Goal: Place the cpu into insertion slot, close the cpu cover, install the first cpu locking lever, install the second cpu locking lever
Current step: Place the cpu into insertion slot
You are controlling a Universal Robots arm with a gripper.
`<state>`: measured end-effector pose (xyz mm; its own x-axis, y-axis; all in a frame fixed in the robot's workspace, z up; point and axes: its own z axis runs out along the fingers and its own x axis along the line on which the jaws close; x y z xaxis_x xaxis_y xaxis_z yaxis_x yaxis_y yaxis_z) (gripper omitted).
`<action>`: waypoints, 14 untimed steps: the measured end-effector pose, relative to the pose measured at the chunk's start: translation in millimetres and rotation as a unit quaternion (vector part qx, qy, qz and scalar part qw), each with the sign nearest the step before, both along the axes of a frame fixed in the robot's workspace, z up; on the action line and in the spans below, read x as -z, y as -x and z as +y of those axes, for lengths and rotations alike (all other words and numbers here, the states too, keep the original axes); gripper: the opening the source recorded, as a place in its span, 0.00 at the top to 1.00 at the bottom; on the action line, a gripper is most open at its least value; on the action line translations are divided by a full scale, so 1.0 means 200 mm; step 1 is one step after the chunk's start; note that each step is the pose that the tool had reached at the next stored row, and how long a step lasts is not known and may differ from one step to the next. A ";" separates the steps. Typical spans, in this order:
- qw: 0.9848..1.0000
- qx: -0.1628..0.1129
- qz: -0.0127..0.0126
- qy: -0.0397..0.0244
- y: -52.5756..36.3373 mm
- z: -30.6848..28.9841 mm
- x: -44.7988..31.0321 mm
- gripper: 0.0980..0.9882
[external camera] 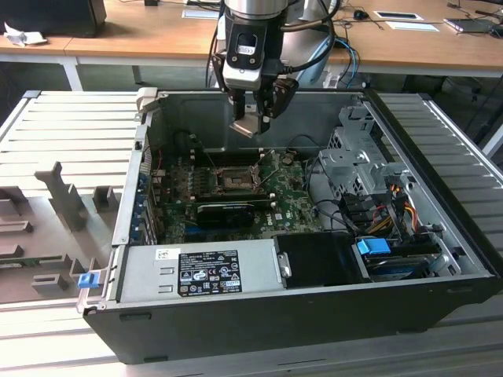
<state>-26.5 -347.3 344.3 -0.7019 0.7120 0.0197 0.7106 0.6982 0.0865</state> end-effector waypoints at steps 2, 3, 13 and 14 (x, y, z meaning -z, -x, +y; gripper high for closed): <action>1.000 0.000 0.000 0.000 0.000 0.000 0.004 0.52; 1.000 0.000 0.000 0.000 0.000 0.000 0.006 0.52; 1.000 0.000 0.000 0.000 0.000 0.000 0.036 0.52; 1.000 0.000 0.000 0.000 0.000 0.000 0.039 0.52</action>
